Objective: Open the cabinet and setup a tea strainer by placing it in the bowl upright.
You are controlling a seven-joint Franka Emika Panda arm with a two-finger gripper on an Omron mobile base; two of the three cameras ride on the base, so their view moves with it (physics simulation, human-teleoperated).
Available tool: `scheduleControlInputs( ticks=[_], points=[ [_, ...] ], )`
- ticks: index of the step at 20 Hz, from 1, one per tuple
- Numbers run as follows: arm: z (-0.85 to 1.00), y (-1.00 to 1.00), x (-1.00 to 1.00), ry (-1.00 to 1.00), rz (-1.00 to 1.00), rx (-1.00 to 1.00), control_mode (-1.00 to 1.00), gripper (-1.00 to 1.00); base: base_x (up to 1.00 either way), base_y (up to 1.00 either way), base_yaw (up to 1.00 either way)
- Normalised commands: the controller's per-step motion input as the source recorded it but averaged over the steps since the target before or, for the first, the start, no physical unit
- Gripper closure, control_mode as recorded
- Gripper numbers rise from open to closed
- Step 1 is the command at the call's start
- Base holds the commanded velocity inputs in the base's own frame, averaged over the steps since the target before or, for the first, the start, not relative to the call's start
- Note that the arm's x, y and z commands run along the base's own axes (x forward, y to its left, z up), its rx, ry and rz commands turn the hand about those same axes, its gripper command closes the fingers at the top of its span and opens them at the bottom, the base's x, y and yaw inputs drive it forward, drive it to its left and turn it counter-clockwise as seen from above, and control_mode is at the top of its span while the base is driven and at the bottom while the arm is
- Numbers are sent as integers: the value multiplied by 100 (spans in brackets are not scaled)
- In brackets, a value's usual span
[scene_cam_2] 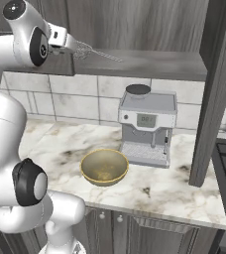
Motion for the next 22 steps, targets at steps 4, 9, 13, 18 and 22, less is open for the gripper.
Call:
scheduleControlInputs(
  ticks=[4,9,13,18,22],
  points=[
    [0,0,-71,0,-3,0,-100,100,0,0,0],
    [7,7,-88,0,-4,0,-100,100,0,0,0],
    [10,14,-100,0,-1,0,-100,100,0,0,0],
    [6,20,-100,0,0,-1,-100,100,0,0,0],
    [5,25,-100,0,0,-1,-100,100,0,0,0]
  ],
)
